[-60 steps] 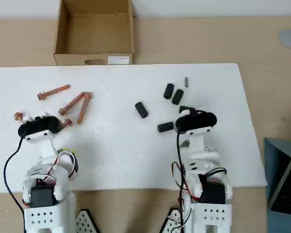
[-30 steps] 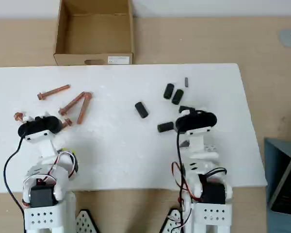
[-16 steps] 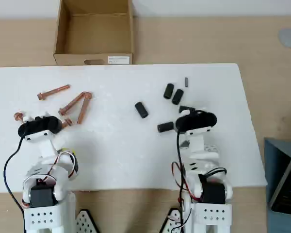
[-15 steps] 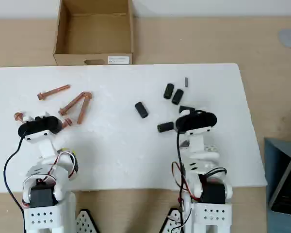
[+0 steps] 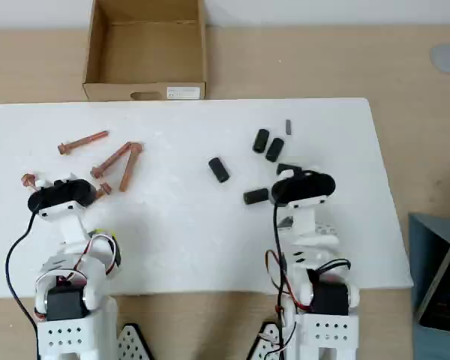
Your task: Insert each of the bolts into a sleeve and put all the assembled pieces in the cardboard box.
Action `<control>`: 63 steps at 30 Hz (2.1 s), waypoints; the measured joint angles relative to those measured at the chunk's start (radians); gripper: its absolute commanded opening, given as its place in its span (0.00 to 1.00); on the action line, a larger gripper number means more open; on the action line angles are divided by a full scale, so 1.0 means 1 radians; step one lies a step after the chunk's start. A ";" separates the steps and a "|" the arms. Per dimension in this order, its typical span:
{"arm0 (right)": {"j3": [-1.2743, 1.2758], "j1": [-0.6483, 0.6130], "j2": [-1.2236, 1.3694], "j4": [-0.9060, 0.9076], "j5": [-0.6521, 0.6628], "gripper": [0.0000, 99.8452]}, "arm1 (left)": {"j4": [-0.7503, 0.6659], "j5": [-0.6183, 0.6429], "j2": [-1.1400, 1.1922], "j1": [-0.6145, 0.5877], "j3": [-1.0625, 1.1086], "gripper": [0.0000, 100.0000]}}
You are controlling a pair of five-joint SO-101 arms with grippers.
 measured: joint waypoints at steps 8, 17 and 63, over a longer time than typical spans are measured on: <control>0.000 0.000 0.000 0.000 0.000 0.01 | 0.000 0.000 0.000 0.000 0.000 0.01; 0.000 0.000 0.000 0.000 0.000 0.01 | 0.000 0.000 0.000 0.000 0.000 0.01; -0.124 0.000 0.000 0.006 0.000 0.01 | -0.029 0.000 0.000 0.031 -0.028 0.01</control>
